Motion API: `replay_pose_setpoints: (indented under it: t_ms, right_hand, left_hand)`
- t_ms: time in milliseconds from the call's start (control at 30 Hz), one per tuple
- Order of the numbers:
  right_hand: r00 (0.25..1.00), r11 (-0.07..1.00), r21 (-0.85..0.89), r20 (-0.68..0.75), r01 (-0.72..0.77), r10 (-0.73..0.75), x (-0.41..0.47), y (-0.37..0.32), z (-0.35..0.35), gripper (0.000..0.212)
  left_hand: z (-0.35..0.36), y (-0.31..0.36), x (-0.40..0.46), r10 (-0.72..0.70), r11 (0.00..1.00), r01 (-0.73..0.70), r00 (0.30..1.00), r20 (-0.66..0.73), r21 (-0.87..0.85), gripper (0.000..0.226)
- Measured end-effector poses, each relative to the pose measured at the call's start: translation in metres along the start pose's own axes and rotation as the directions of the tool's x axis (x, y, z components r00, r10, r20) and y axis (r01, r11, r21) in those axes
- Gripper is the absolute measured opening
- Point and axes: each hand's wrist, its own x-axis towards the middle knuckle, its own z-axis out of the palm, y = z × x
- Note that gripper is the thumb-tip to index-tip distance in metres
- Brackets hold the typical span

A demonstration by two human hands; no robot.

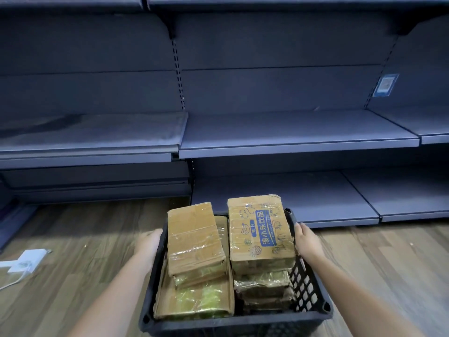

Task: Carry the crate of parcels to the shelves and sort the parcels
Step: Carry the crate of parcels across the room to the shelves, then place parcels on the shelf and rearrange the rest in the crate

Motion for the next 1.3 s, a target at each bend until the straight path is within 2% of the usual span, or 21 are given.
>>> replay_pose_setpoints:
  t_ms: [100,233,433,567,633,667,700,767,1000,1067,1167,1233,1300]
  right_hand:
    - [0.998,0.998,-0.028,0.020,0.059,-0.058,-0.025,-0.023,-0.008,0.047]
    - [0.988,0.987,-0.050,0.033,0.150,-0.148,-0.062,-0.052,-0.024,0.040]
    - [0.961,0.958,-0.081,0.043,0.277,-0.274,-0.111,-0.086,-0.048,0.051]
    - [0.961,0.956,-0.096,0.050,0.276,-0.273,-0.123,-0.089,-0.055,0.052]
    - [0.960,0.955,-0.104,0.041,0.279,-0.277,-0.124,-0.085,-0.055,0.049]
    - [0.960,0.953,-0.112,0.037,0.280,-0.278,-0.120,-0.081,-0.054,0.047]
    - [0.963,0.955,-0.122,0.041,0.270,-0.267,-0.116,-0.077,-0.052,0.045]
    - [0.969,0.961,-0.129,0.061,0.245,-0.239,-0.107,-0.068,-0.047,0.041]
    - [0.969,0.975,-0.094,0.164,0.200,-0.183,-0.049,-0.036,-0.020,0.042]
    - [0.953,0.980,-0.040,0.245,0.194,-0.179,-0.034,-0.020,-0.011,0.051]
    - [0.892,0.963,-0.048,0.393,0.264,-0.225,-0.022,-0.001,-0.002,0.098]
    - [0.879,0.942,-0.110,0.409,0.316,-0.247,-0.017,0.007,0.001,0.117]
    - [0.880,0.925,-0.149,0.391,0.350,-0.270,-0.015,0.012,0.003,0.123]
  left_hand:
    - [-0.006,0.013,-0.029,0.068,0.997,-0.069,0.997,0.024,0.040,0.015]
    - [-0.012,0.023,-0.061,0.180,0.977,-0.187,0.981,0.071,0.102,0.039]
    - [-0.015,0.041,-0.112,0.296,0.939,-0.310,0.949,0.109,0.151,0.042]
    - [-0.005,0.042,-0.128,0.357,0.888,-0.392,0.917,0.177,0.241,0.040]
    - [0.005,0.040,-0.131,0.363,0.874,-0.415,0.904,0.227,0.253,0.019]
    - [0.011,0.040,-0.132,0.362,0.866,-0.427,0.894,0.263,0.259,0.019]
    - [0.019,0.039,-0.131,0.353,0.860,-0.432,0.888,0.295,0.271,0.036]
    - [0.034,0.035,-0.132,0.335,0.841,-0.436,0.885,0.324,0.321,0.050]
    - [0.106,0.012,-0.098,0.258,0.817,-0.413,0.886,0.385,0.402,0.054]
    - [0.124,0.003,-0.088,0.239,0.794,-0.420,0.881,0.408,0.440,0.048]
    - [0.147,-0.009,-0.077,0.252,0.712,-0.458,0.874,0.415,0.533,0.042]
    - [0.157,-0.012,-0.075,0.268,0.633,-0.480,0.872,0.410,0.607,0.040]
    - [0.163,-0.014,-0.073,0.262,0.583,-0.489,0.869,0.419,0.649,0.044]
